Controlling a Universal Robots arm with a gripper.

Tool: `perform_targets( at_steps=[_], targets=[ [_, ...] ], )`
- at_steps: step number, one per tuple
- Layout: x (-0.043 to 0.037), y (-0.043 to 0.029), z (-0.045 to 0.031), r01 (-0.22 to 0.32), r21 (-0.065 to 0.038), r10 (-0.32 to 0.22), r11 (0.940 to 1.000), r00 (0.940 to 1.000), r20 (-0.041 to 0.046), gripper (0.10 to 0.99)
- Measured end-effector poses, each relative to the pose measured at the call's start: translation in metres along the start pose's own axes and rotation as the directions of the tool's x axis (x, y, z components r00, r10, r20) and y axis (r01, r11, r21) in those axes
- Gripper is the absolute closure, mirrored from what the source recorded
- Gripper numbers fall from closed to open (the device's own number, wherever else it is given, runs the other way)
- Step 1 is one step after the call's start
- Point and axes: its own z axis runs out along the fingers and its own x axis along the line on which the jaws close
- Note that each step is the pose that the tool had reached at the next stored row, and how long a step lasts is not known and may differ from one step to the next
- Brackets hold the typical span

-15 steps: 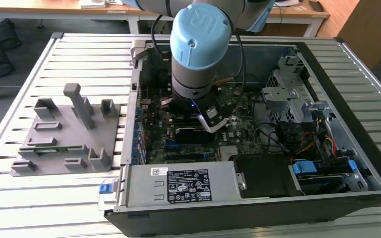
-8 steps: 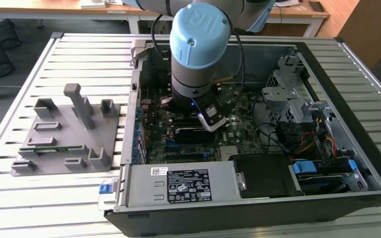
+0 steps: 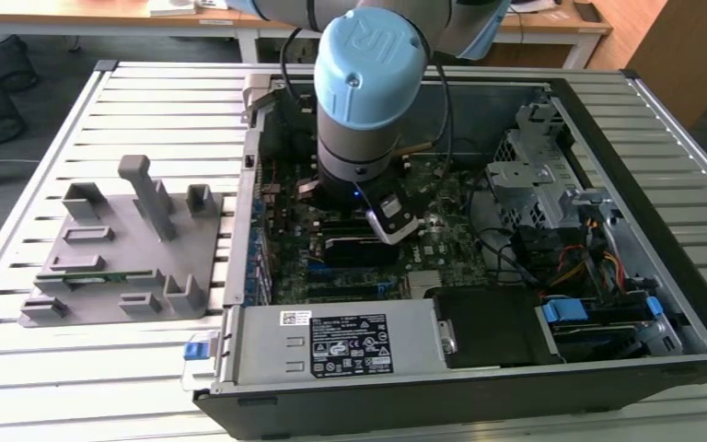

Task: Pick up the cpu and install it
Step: 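Install the second cpu locking lever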

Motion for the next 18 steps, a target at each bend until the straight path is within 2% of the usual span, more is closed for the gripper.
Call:
perform_targets(
  at_steps=[13,18],
  targets=[
    [0.0012,0.0005,0.0012,0.000,0.000,0.000,1.0000,1.0000,0.0000,0.980],
    [0.0014,0.0015,-0.0022,0.000,0.000,0.000,1.0000,1.0000,-0.0001,0.980]
  ],
)
